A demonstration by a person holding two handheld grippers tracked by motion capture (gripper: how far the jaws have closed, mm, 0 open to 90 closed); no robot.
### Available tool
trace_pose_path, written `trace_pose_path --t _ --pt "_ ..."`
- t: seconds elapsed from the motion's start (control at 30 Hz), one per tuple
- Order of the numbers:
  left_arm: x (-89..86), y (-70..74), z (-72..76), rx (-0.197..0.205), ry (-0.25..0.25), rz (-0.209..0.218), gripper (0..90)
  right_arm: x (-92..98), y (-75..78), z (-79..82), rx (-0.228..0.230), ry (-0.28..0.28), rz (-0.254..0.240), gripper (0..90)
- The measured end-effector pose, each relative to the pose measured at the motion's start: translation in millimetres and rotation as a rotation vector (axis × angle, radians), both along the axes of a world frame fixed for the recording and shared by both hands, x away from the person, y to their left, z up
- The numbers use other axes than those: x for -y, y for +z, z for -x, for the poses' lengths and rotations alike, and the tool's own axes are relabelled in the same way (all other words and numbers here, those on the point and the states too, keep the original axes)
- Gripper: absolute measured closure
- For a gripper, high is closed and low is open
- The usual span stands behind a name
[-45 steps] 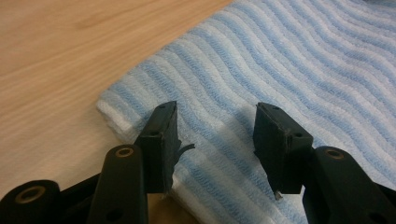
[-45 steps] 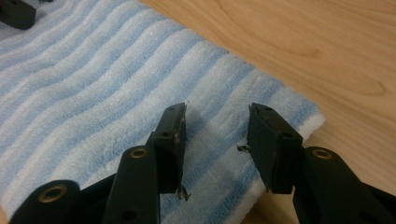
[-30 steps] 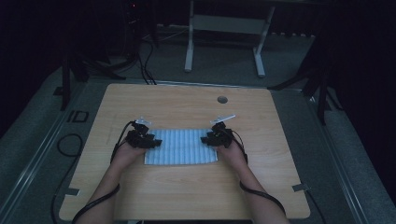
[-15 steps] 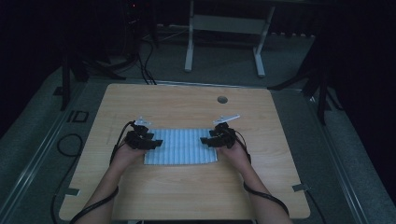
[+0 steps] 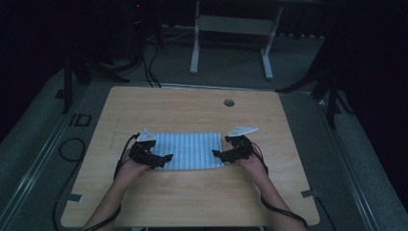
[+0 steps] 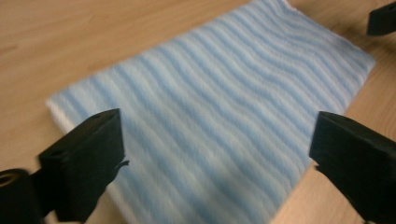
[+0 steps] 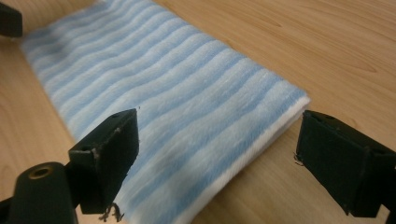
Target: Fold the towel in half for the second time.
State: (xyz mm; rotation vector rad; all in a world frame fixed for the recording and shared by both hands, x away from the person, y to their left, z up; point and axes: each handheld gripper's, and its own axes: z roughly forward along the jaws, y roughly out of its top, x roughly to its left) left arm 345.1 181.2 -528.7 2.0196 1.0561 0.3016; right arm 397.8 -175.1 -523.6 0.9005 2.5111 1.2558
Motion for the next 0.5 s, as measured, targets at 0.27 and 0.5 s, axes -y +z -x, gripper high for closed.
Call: trace_pose_path --t 0.27,0.5 --pt "-16.3 -8.5 23.8 0.016 0.041 -0.008 2.3 22.7 -6.2 17.2 0.023 -0.012 0.018 12.7" --pt "-22.7 -11.3 43.5 0.033 0.047 -0.006 2.4 46.0 -15.6 32.5 0.027 -0.024 0.034 12.6"
